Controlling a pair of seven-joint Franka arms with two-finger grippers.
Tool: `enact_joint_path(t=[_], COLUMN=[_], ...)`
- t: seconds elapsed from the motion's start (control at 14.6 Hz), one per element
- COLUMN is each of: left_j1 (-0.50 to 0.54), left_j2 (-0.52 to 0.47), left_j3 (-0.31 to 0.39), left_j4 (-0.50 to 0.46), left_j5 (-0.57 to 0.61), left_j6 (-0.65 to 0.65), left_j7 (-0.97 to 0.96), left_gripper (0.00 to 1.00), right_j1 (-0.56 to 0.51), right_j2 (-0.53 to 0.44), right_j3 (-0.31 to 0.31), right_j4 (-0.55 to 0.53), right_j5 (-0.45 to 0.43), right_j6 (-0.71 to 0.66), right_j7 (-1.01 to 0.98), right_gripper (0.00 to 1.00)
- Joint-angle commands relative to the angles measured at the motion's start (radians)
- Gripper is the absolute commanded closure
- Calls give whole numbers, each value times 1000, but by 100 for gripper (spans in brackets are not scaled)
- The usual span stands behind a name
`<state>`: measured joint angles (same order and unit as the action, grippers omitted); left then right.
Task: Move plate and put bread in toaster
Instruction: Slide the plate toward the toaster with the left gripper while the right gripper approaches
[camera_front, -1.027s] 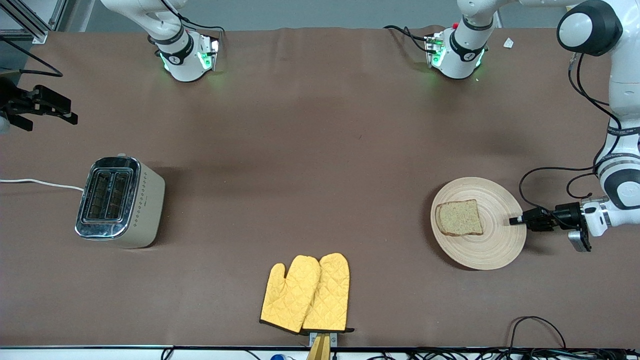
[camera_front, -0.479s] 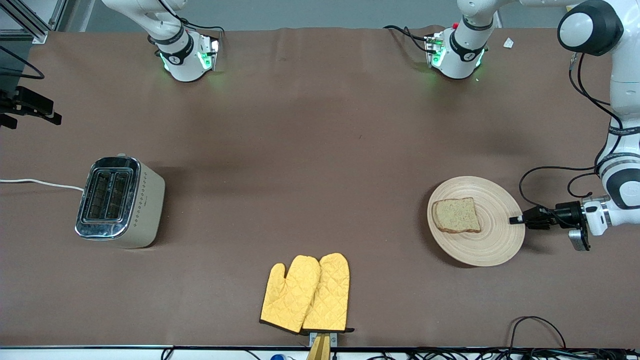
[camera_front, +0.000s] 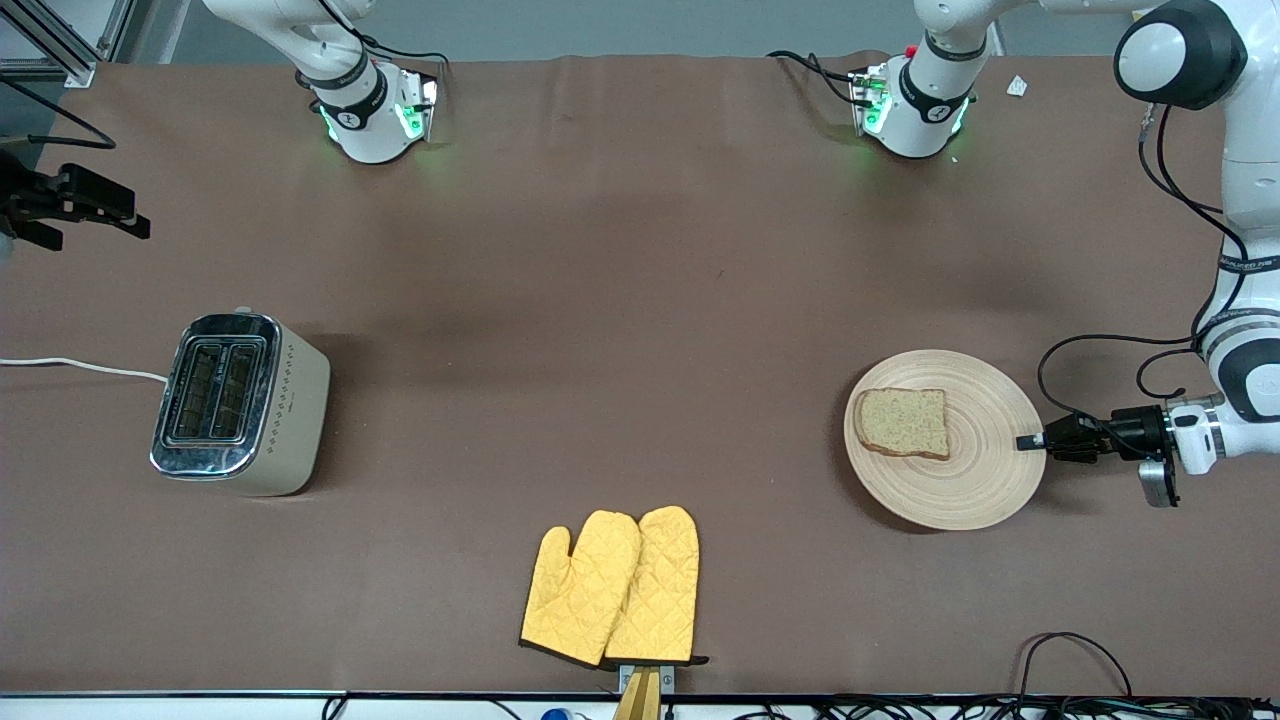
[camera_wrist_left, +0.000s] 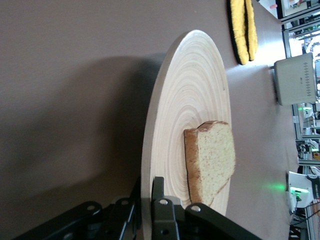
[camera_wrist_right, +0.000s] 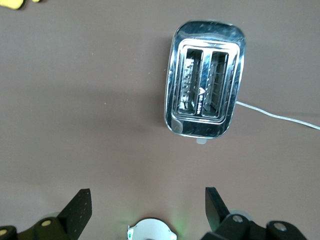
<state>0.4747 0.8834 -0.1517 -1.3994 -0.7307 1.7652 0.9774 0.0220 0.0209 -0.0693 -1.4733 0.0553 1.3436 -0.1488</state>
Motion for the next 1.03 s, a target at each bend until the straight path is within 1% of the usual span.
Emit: enact_joint_path(t=[0.0, 0.07, 0.21, 0.41, 0.48, 0.62, 0.68, 0.75, 0.96], left_j1=[5, 7, 7, -14, -37, -96, -137, -181, -299], left_j2=[-23, -24, -32, -32, -31, -29, -29, -26, -26], left_j3=[-40, -64, -124, -221, -258, -304, -322, -324, -325], left_j4=[-4, -4, -4, -4, -6, -9, -12, -18, -71], left_j5=[-10, -10, -10, -9, -10, -15, -44, -67, -165], left_j6=[-52, -59, -59, -44, -14, 72, 117, 153, 287], left_j7=[-61, -87, -153, -232, -258, -292, -295, -301, -304], left_gripper=[100, 100, 100, 100, 100, 100, 100, 100, 100], right_j1=[27, 35, 84, 145, 156, 167, 162, 159, 165], right_j2=[-27, -25, -24, 5, 33, 77, 102, 128, 220], right_j3=[0, 0, 0, 0, 0, 2, 0, -1, 0], right_j4=[-68, -67, -70, -76, -76, -76, -76, -76, -79], right_j5=[44, 69, 77, 77, 80, 95, 139, 168, 176], right_j6=[26, 41, 96, 169, 196, 235, 238, 244, 350], right_j7=[90, 138, 202, 219, 221, 221, 221, 221, 222], right_gripper=[0, 0, 0, 0, 0, 0, 0, 0, 0])
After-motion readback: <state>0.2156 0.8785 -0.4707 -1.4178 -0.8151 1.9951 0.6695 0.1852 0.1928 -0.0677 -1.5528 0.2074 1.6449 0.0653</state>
